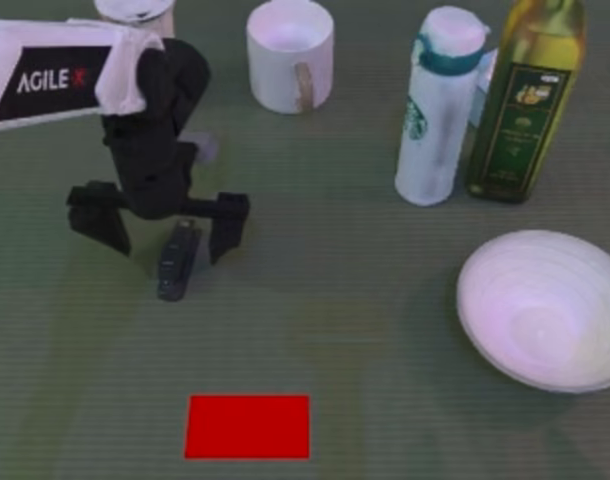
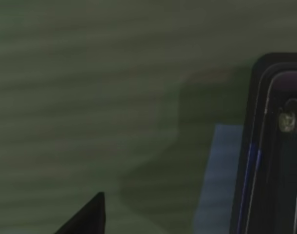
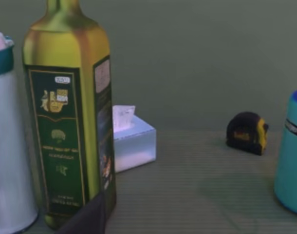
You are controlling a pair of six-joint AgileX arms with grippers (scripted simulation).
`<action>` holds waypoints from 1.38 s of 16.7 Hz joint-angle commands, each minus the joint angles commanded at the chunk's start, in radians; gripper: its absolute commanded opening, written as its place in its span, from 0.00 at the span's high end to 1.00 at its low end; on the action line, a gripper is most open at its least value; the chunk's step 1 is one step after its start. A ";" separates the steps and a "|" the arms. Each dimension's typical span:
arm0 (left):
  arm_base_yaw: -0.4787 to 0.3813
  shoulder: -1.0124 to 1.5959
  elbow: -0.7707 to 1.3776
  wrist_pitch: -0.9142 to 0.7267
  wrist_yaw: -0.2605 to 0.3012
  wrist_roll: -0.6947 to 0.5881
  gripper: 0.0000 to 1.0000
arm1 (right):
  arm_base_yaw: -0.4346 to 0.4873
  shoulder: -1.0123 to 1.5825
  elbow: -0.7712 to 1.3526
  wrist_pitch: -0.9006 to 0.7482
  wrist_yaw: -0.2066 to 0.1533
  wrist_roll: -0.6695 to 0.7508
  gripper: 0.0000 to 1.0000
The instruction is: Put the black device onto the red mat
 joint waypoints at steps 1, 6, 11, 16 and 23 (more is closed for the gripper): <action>0.000 0.002 -0.004 0.005 0.000 0.000 0.00 | 0.000 0.000 0.000 0.000 0.000 0.000 0.00; 0.000 0.002 -0.004 0.005 0.000 0.000 0.15 | 0.000 0.000 0.000 0.000 0.000 0.000 0.00; 0.000 0.002 -0.004 0.005 0.000 0.000 0.53 | 0.000 0.000 0.000 0.000 0.000 0.000 0.00; 0.000 0.002 -0.004 0.005 0.000 0.000 0.90 | 0.000 0.000 0.000 0.000 0.000 0.000 0.00; 0.000 0.002 -0.004 0.005 0.000 0.000 1.00 | 0.000 0.000 0.000 0.000 0.000 0.000 0.00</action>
